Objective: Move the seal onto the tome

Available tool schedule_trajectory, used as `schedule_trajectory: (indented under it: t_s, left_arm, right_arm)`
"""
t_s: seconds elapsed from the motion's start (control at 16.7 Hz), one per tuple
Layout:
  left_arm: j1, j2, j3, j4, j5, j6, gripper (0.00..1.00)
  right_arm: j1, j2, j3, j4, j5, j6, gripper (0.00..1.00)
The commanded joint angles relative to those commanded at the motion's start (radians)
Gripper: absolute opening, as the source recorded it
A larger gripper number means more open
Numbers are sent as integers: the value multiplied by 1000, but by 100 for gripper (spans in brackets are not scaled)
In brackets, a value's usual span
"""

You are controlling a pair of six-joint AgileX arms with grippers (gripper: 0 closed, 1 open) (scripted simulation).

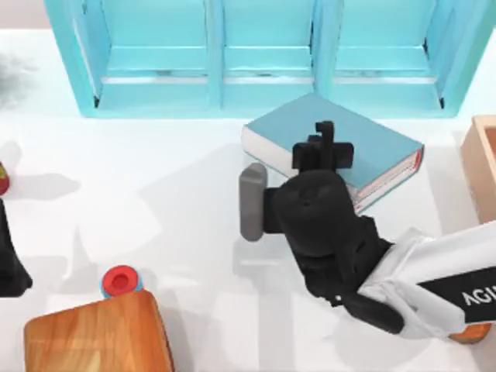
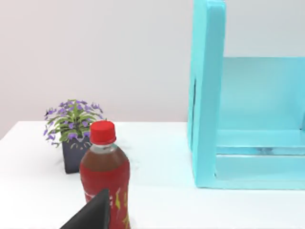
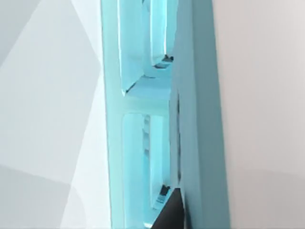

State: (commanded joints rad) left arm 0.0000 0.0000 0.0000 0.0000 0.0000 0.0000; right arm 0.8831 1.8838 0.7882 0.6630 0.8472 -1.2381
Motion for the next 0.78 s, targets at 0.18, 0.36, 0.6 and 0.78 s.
schedule_trajectory:
  t_s: [0.18, 0.36, 0.6, 0.78]
  left_arm:
    - [0, 0, 0, 0, 0, 0, 100]
    - [0, 0, 0, 0, 0, 0, 100]
    - [0, 0, 0, 0, 0, 0, 100]
    - [0, 0, 0, 0, 0, 0, 100]
  right_arm:
    - [0, 52, -14, 68, 1, 0, 0]
    - [-1, 75, -20, 100, 0, 3, 0]
    - [-1, 75, -20, 100, 0, 3, 8]
    - [-1, 75, -20, 100, 0, 3, 30]
